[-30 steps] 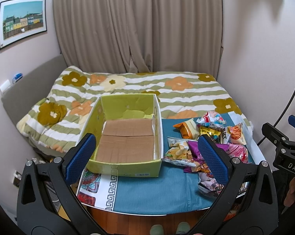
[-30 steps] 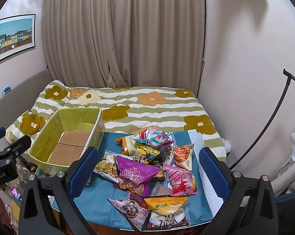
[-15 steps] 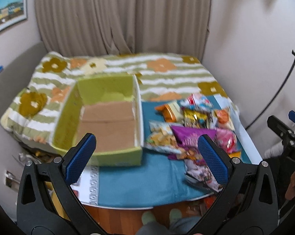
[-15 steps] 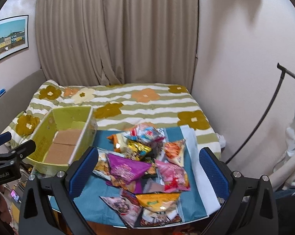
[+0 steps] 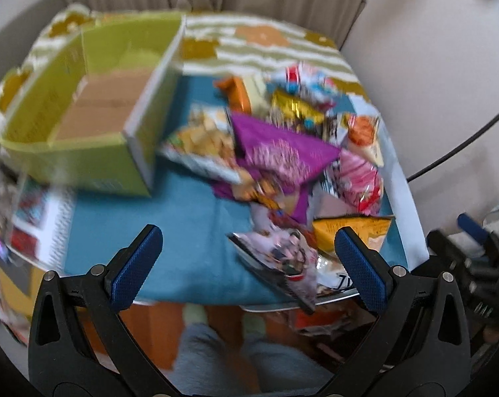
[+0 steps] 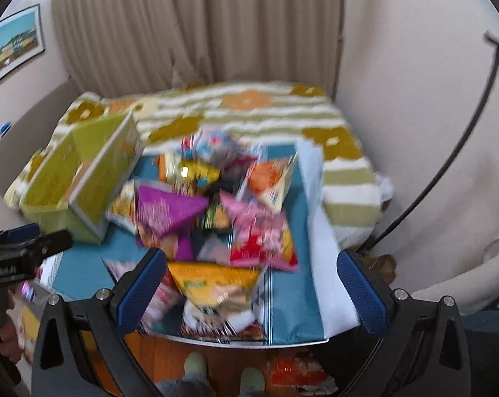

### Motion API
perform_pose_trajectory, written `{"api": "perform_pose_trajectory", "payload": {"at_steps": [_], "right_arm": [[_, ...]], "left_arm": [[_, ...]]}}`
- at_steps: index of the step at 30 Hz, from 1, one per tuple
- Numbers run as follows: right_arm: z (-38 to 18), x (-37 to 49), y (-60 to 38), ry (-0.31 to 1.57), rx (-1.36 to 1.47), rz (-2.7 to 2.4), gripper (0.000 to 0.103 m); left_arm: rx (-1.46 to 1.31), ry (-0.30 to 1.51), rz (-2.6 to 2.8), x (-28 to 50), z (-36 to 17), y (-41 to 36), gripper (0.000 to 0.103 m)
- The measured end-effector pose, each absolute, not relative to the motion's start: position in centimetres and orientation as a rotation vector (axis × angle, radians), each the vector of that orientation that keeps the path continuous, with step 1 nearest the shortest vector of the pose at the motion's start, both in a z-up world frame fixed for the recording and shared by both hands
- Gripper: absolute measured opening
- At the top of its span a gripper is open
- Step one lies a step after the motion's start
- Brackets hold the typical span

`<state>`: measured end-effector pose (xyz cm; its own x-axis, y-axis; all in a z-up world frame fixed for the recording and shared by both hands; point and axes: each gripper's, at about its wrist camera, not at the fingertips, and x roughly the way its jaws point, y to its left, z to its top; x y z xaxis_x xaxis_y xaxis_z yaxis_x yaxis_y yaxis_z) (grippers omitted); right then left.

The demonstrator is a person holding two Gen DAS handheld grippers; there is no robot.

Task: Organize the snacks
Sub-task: 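Grasp the white cartoon snack bag with the left gripper while the right grasps the yellow barbecue bag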

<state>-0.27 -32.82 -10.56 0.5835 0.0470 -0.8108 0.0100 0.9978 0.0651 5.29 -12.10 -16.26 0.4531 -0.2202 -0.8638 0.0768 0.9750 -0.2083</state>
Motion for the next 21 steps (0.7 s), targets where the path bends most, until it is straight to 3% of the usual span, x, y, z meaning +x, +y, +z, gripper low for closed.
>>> {"api": "perform_pose_trajectory", "payload": {"at_steps": [12, 18, 20, 21], "right_arm": [[-19.7, 2.0, -33.0, 1.070, 0.092, 0.299, 0.103], [-21.7, 2.4, -32.4, 1.097, 0.082, 0.354, 0.103], [-22.0, 2.4, -32.3, 1.099, 0.078, 0.366, 0.103], [-22.0, 2.4, -32.2, 1.098, 0.075, 0.369, 0.103]], "left_arm": [[-0.252, 1.195, -0.146, 6.1, -24.1, -15.4, 0.102], [-0.321, 1.216, -0.165, 6.1, -25.8, -15.2, 0.090], [-0.330, 1.214, -0.174, 5.9, -26.0, -15.1, 0.084], [-0.326, 1.208, -0.172, 5.7, -26.0, -15.1, 0.076]]}}
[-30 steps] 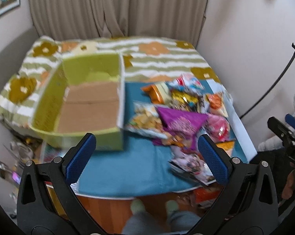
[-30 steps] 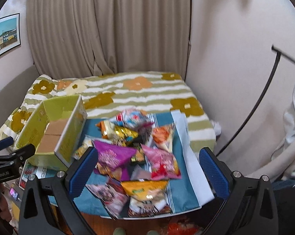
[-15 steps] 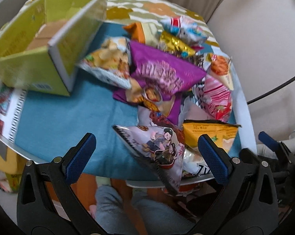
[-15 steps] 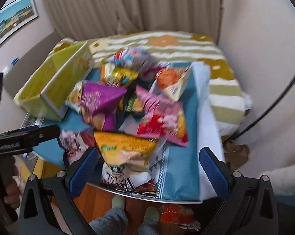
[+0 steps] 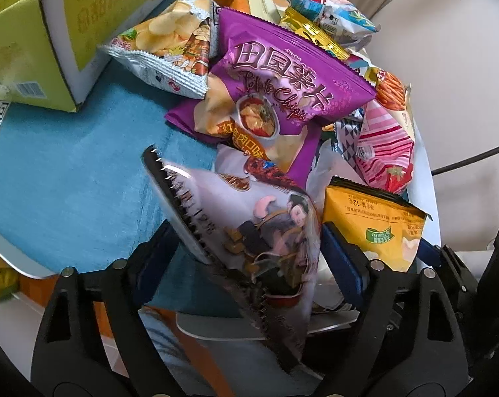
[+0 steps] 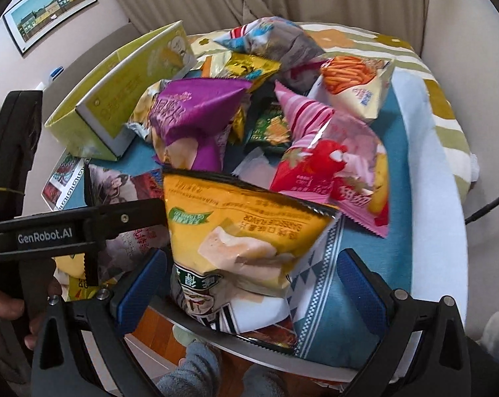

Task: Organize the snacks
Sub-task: 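Grasp the white cartoon snack bag with the left gripper while the right grasps the yellow barbecue bag, then carry both bags over the box and open the left gripper to drop its bag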

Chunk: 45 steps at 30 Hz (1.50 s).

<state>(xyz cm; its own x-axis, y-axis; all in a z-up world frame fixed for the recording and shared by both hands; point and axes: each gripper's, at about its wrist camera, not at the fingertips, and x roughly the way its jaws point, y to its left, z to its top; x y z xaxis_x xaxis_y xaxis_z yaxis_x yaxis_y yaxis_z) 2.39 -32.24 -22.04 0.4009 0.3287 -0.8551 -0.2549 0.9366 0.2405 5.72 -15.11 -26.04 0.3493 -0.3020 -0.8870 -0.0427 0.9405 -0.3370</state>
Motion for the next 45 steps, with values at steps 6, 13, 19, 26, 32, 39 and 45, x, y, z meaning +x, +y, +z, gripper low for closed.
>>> {"api": "perform_pose_trajectory", "payload": {"at_steps": [6, 13, 19, 26, 32, 39, 45], "right_arm": [[-22.5, 2.6, -31.5, 1.095, 0.069, 0.387, 0.100], [-23.1, 2.4, -30.9, 1.117, 0.088, 0.410, 0.065], [-21.9, 1.7, -31.2, 1.083, 0.071, 0.394, 0.053], [-19.5, 1.6, -31.7, 1.044, 0.081, 0.366, 0.052], [-16.9, 2.2, -31.9, 1.012, 0.107, 0.340, 0.052], [-13.2, 3.9, -30.8, 1.002, 0.054, 0.265, 0.052], [-9.7, 5.6, -29.5, 0.950, 0.069, 0.192, 0.052]], "left_arm": [[-0.348, 1.198, -0.174, 4.8, -26.6, -14.3, 0.061], [-0.324, 1.189, -0.179, 4.5, -26.4, -14.5, 0.054], [-0.314, 1.181, -0.184, 4.0, -25.1, -14.4, 0.052], [-0.309, 1.142, -0.194, 3.7, -22.3, -14.0, 0.052], [-0.240, 1.071, -0.211, 3.6, -18.1, -13.5, 0.052], [-0.225, 0.981, -0.259, 5.4, -13.3, -11.7, 0.052], [-0.199, 0.907, -0.302, 7.9, -9.5, -9.0, 0.052]]}}
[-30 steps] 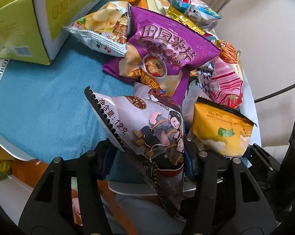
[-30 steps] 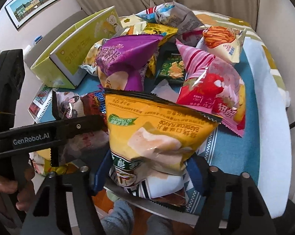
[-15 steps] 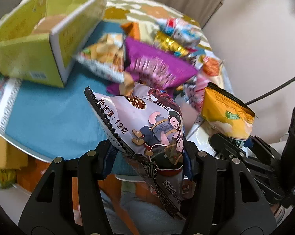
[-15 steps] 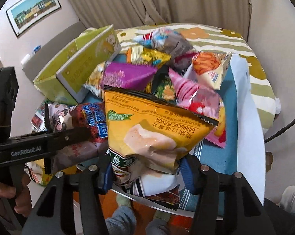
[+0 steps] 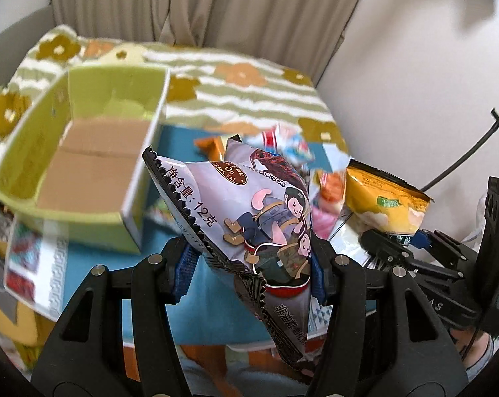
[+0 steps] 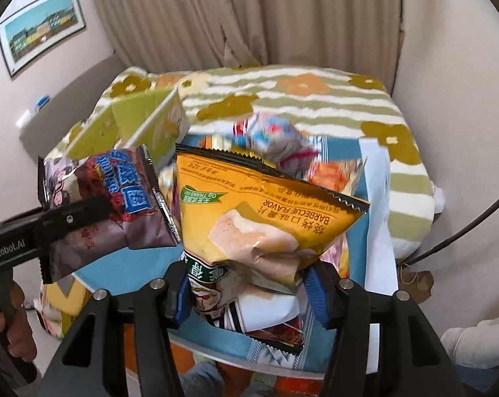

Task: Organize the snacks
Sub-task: 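Carry both bags over the box and open the left gripper to drop its bag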

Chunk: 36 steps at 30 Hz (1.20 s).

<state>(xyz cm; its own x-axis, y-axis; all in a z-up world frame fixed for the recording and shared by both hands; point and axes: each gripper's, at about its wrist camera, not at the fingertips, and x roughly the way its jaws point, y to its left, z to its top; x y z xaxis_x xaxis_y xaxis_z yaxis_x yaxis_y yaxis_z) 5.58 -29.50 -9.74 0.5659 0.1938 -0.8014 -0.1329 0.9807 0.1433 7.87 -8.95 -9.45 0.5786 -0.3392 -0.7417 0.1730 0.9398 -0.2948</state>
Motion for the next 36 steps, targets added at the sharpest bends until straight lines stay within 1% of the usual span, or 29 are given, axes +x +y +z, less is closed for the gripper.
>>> {"api": "perform_pose_trajectory", "payload": {"at_steps": [8, 14, 22, 29, 35, 36], "right_arm": [[-5.1, 9.3, -25.4, 0.846, 0.063, 0.130, 0.052], [-2.5, 12.1, -20.8, 0.790, 0.042, 0.128, 0.052], [-2.2, 17.5, -14.9, 0.784, 0.019, 0.145, 0.052], [-4.5, 21.9, -10.6, 0.834, 0.009, 0.227, 0.052], [-6.8, 25.8, -7.9, 0.885, 0.011, 0.306, 0.052], [-7.2, 26.5, -7.6, 0.897, 0.014, 0.319, 0.052]], "left_arm": [[-0.159, 0.821, -0.324, 12.5, -5.1, -2.9, 0.052], [-0.147, 0.797, -0.326, 16.3, -4.3, 2.2, 0.052], [-0.148, 0.831, -0.274, 21.5, -6.3, 8.5, 0.052], [-0.170, 0.900, -0.181, 25.8, -10.1, 11.9, 0.052], [-0.132, 0.955, -0.097, 28.3, -12.4, 12.9, 0.052], [-0.123, 0.966, -0.086, 28.9, -12.8, 12.9, 0.055]]}}
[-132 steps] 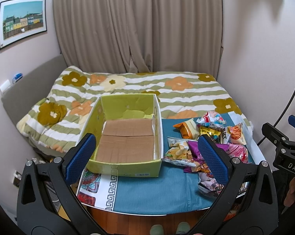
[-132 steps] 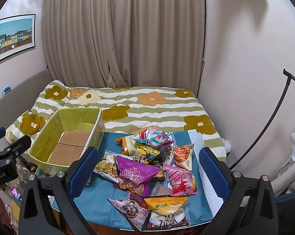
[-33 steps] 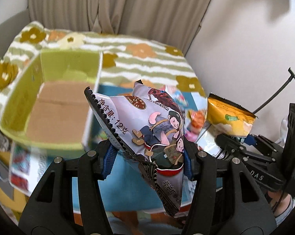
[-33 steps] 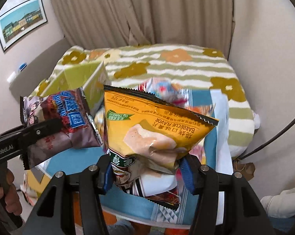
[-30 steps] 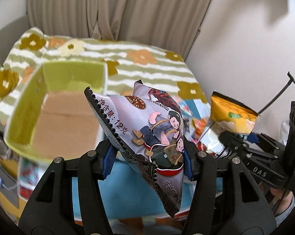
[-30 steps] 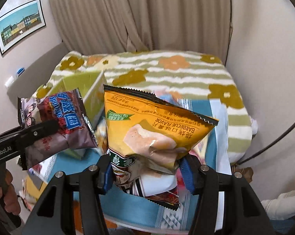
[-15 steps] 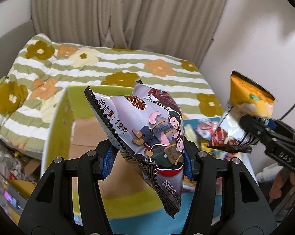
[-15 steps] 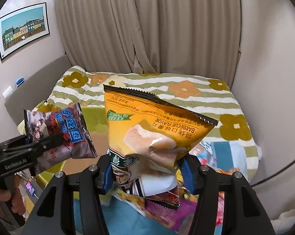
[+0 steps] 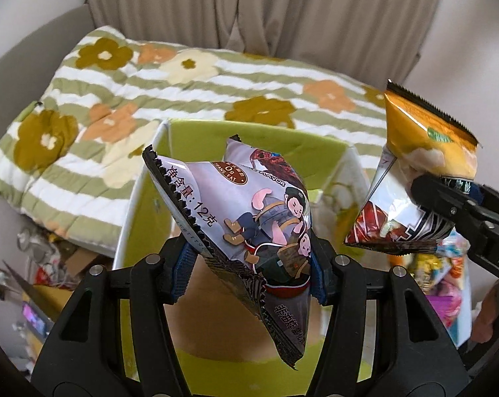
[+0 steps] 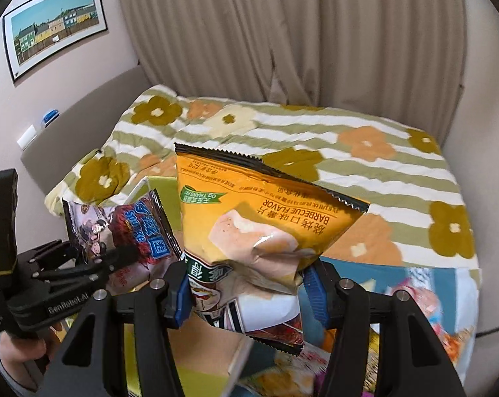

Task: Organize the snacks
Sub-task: 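Carry both bags over the box and open the left gripper to drop its bag, then open the right gripper to drop the yellow barbecue bag into the box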

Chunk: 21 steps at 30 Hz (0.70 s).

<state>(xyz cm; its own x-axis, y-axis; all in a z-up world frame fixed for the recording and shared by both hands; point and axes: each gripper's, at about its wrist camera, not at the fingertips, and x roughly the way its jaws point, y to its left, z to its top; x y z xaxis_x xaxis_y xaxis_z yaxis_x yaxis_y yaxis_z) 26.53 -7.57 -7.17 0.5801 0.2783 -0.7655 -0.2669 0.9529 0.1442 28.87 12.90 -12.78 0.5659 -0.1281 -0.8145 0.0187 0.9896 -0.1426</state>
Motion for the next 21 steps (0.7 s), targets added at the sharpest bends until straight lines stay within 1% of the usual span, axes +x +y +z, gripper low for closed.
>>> {"api": "perform_pose_trajectory", "payload": {"at_steps": [1, 2, 3, 4, 12, 18, 21], "right_arm": [[-7.6, 27.2, -7.1, 0.909, 0.016, 0.331, 0.052], [-7.9, 27.7, -6.9, 0.919, 0.018, 0.343, 0.052], [-8.2, 28.3, -6.6, 0.929, 0.016, 0.353, 0.052], [-8.4, 28.7, -6.5, 0.936, 0.011, 0.361, 0.052], [-10.4, 31.3, -5.2, 0.986, -0.041, 0.410, 0.052], [-11.3, 31.8, -4.0, 1.021, -0.055, 0.412, 0.052], [-11.2, 32.0, -3.8, 1.007, -0.056, 0.407, 0.053]], "left_arm": [[-0.113, 0.976, -0.074, 29.4, -13.1, 12.9, 0.059], [-0.095, 0.988, -0.056, 30.0, -13.5, 12.8, 0.076], [-0.083, 0.988, -0.038, 30.3, -13.7, 12.7, 0.099], [-0.076, 0.981, -0.023, 30.5, -13.7, 12.8, 0.102], [-0.091, 1.014, 0.016, 30.0, -15.5, 14.8, 0.103], [-0.084, 1.023, 0.018, 28.7, -15.5, 15.6, 0.102], [-0.080, 1.011, 0.007, 28.5, -15.2, 15.8, 0.103]]}}
